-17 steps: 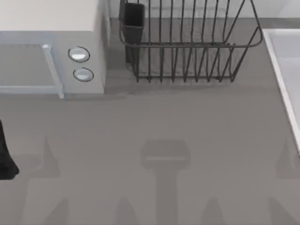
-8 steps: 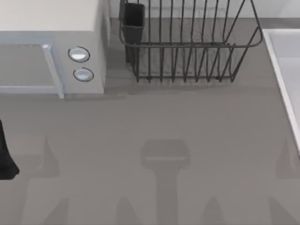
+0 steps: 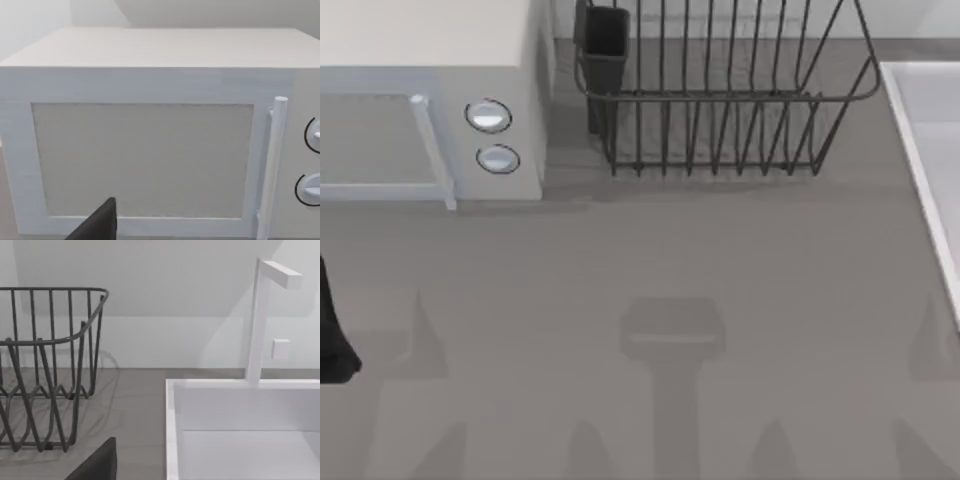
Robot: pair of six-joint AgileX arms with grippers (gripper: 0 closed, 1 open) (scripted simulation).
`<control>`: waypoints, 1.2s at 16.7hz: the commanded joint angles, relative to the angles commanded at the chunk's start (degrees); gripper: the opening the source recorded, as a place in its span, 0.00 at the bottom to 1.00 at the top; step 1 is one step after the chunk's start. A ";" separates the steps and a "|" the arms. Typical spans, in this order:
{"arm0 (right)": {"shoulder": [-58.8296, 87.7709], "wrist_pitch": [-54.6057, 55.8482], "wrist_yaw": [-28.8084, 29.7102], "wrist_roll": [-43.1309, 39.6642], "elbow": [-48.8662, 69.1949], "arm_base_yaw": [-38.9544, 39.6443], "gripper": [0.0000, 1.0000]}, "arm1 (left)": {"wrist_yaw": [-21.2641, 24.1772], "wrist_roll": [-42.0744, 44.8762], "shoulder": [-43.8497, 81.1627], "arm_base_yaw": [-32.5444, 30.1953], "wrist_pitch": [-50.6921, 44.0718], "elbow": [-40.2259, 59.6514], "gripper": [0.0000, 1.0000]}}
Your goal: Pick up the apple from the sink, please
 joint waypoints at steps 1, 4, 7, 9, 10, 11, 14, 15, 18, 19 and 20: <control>0.00 0.00 0.00 0.00 0.00 0.00 1.00 | 0.00 0.00 0.00 0.00 0.00 0.00 1.00; 0.00 0.00 0.00 0.00 0.00 0.00 1.00 | 0.00 0.00 0.00 0.00 0.00 0.00 1.00; 0.00 0.00 0.00 0.00 0.00 0.00 1.00 | 0.00 0.00 0.00 0.00 0.00 0.00 1.00; 1.74 -1.15 0.00 -0.21 1.70 -0.23 1.00 | 0.00 0.00 0.00 0.00 0.00 0.00 1.00; 3.53 -2.29 0.01 -0.41 3.42 -0.45 1.00 | 0.00 0.00 0.00 0.00 0.00 0.00 1.00; 5.92 -3.77 0.01 -0.68 5.68 -0.74 1.00 | 0.00 0.00 0.00 0.00 0.00 0.00 1.00; 16.72 -9.89 0.03 -1.78 15.20 -1.95 1.00 | 0.00 0.00 0.00 0.00 0.00 0.00 1.00; 21.42 -12.39 0.03 -2.22 19.13 -2.44 1.00 | 0.00 0.00 0.00 0.00 0.00 0.00 1.00; 37.97 -20.85 0.06 -3.74 32.40 -4.11 1.00 | 0.00 0.00 0.00 0.00 0.00 0.00 1.00; 44.07 -23.89 0.07 -4.29 37.18 -4.71 1.00 | 0.00 0.00 0.00 0.00 0.00 0.00 1.00; 50.36 -27.00 0.08 -4.85 42.06 -5.32 1.00 | 0.00 0.00 0.00 0.00 0.00 0.00 1.00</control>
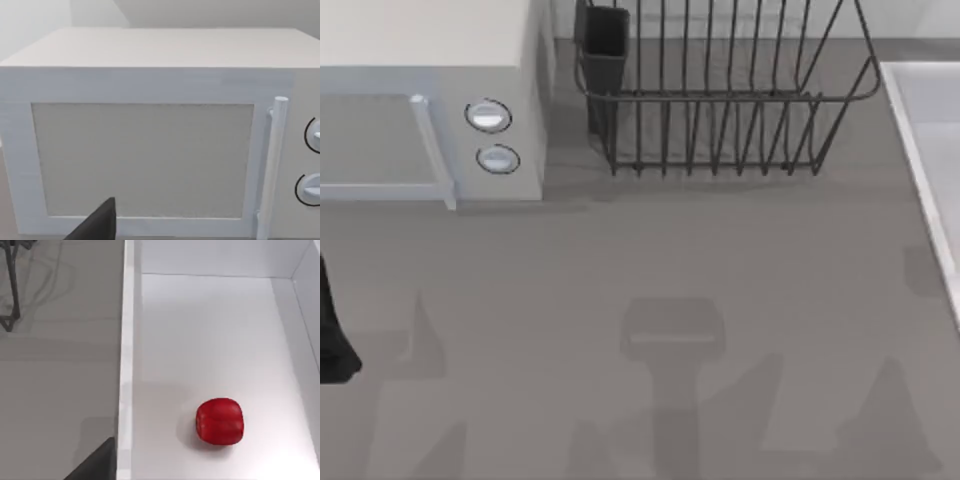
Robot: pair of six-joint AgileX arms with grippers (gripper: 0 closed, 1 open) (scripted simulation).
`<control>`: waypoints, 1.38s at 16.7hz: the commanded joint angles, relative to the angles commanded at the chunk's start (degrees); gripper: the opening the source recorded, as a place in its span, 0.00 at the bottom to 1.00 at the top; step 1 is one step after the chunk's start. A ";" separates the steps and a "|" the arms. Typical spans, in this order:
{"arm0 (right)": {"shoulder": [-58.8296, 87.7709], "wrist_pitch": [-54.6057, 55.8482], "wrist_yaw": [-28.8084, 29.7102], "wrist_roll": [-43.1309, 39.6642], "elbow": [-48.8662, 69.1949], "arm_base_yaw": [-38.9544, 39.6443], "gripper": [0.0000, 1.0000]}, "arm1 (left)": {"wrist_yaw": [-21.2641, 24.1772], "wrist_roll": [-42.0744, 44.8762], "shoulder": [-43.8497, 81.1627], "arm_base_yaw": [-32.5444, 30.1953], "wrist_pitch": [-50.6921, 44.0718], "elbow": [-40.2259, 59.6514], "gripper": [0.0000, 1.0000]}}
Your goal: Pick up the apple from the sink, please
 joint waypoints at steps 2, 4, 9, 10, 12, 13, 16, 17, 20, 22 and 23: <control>12.89 -6.31 0.02 -1.13 9.92 -1.24 1.00 | 0.00 0.00 0.00 0.00 0.00 0.00 1.00; 25.77 -12.53 0.03 -2.25 19.76 -2.47 1.00 | 0.00 0.00 0.00 0.00 0.00 0.00 1.00; 54.57 -26.17 0.07 -4.70 41.53 -5.15 1.00 | 0.00 0.00 0.00 0.00 0.00 0.00 1.00; 59.25 -28.39 0.08 -5.10 45.06 -5.59 1.00 | 0.00 0.00 0.00 0.00 0.00 0.00 1.00; 67.04 -32.16 0.09 -5.77 51.00 -6.33 1.00 | 0.00 0.00 0.00 0.00 0.00 0.00 1.00; 70.05 -33.67 0.09 -6.04 53.35 -6.63 1.00 | 0.00 0.00 0.00 0.00 0.00 0.00 1.00; 75.43 -36.46 0.10 -6.55 57.62 -7.18 1.00 | 0.00 0.00 0.00 0.00 0.00 0.00 1.00; 76.00 -36.77 0.10 -6.60 58.07 -7.24 1.00 | 0.00 0.00 0.00 0.00 0.00 0.00 1.00; 76.00 -36.77 0.10 -6.60 58.07 -7.24 1.00 | 0.00 0.00 0.00 0.00 0.00 0.00 1.00; 75.90 -36.65 0.11 -6.56 57.90 -6.92 1.00 | 0.00 0.00 0.00 0.00 0.00 0.00 1.00; 76.00 -36.50 0.11 -6.55 57.81 -6.92 1.00 | 0.00 0.00 0.00 0.00 0.00 0.00 1.00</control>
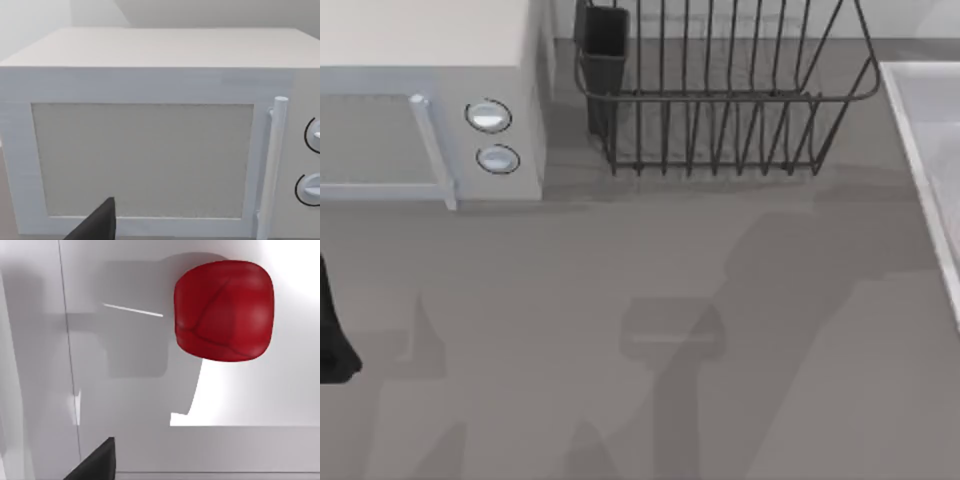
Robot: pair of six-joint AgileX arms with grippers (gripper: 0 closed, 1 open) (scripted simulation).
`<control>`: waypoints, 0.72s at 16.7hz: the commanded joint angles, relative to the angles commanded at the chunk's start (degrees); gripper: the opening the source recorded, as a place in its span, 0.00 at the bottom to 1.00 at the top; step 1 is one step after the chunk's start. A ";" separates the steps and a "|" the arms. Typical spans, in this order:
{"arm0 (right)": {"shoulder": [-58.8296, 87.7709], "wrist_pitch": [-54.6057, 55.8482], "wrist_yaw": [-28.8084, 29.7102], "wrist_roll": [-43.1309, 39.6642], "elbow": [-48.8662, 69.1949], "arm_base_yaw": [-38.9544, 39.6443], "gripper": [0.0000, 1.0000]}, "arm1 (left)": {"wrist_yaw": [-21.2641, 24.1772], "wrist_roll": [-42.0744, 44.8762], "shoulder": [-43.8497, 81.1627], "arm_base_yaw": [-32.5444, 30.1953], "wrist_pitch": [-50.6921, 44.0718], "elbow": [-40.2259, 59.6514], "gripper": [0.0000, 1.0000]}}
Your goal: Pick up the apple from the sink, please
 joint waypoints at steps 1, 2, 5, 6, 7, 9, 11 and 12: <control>0.46 0.73 0.01 0.01 -0.42 0.00 1.00 | 0.00 0.00 0.00 0.00 0.00 0.00 1.00; 1.26 2.05 0.01 0.03 -1.10 -0.01 1.00 | 0.00 0.00 0.00 0.00 0.00 0.00 1.00; 5.32 9.49 0.06 0.09 -4.15 -0.08 1.00 | 0.00 0.00 0.00 0.00 0.00 0.00 1.00; 6.98 12.77 0.07 0.11 -5.37 -0.11 1.00 | 0.00 0.00 0.00 0.00 0.00 0.00 1.00; 8.66 16.07 0.09 0.13 -6.61 -0.13 1.00 | 0.00 0.00 0.00 0.00 0.00 0.00 1.00; 11.78 21.66 0.12 0.17 -8.92 -0.19 1.00 | 0.00 0.00 0.00 0.00 0.00 0.00 1.00; 14.12 24.93 0.15 0.19 -10.50 -0.23 1.00 | 0.00 0.00 0.00 0.00 0.00 0.00 1.00; 14.74 25.66 0.15 0.20 -10.89 -0.25 1.00 | 0.00 0.00 0.00 0.00 0.00 0.00 1.00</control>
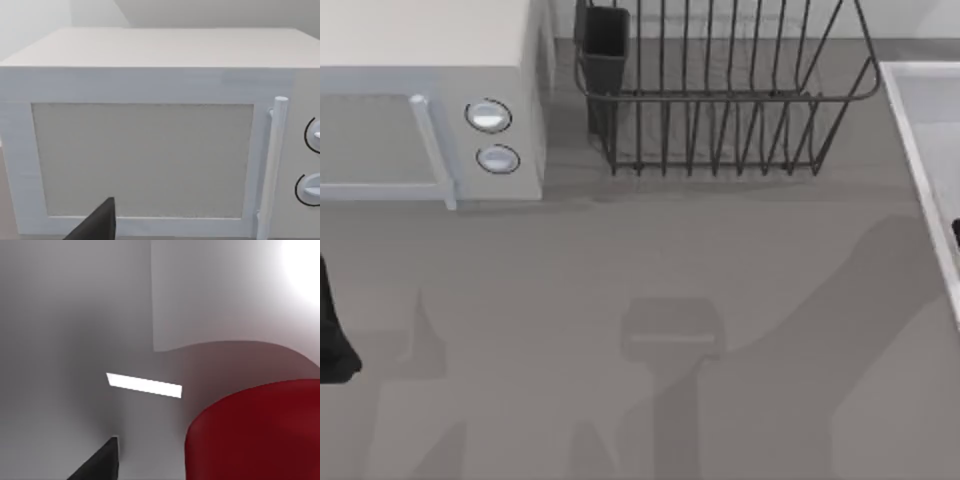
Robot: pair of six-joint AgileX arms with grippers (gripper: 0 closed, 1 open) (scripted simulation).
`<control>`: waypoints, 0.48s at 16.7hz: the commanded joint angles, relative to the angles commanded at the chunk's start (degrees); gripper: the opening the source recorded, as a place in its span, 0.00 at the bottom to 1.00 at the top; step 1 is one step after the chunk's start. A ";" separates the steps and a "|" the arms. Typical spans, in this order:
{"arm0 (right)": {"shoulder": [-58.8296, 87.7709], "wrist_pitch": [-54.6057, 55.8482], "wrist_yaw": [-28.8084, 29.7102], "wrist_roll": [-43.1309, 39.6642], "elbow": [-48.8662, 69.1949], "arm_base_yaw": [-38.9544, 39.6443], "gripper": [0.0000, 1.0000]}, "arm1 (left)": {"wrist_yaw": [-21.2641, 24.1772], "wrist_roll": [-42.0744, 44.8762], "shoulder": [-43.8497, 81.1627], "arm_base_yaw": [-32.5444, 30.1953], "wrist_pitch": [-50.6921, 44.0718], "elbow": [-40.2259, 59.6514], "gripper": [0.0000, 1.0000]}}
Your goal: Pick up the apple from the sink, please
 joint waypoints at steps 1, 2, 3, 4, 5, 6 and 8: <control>0.11 0.13 0.00 0.00 -0.07 0.00 1.00 | 0.00 0.00 0.00 0.00 0.00 0.00 1.00; 0.11 0.13 0.00 0.00 -0.07 0.00 1.00 | 0.00 0.00 0.00 0.00 0.00 0.00 1.00; 0.11 0.13 0.00 0.00 -0.07 0.00 1.00 | 0.00 0.00 0.00 0.00 0.00 0.00 1.00; 0.11 0.13 0.00 0.00 -0.07 0.00 1.00 | 0.00 0.00 0.00 0.00 0.00 0.00 1.00; 0.11 0.13 0.00 0.00 -0.07 0.00 0.92 | 0.00 0.00 0.00 0.00 0.00 0.00 1.00; 0.11 0.13 0.00 0.00 -0.07 0.00 0.85 | 0.00 0.00 0.00 0.00 0.00 0.00 1.00; 0.11 0.13 0.00 0.00 -0.07 0.00 0.70 | 0.00 0.00 0.00 0.00 0.00 0.00 1.00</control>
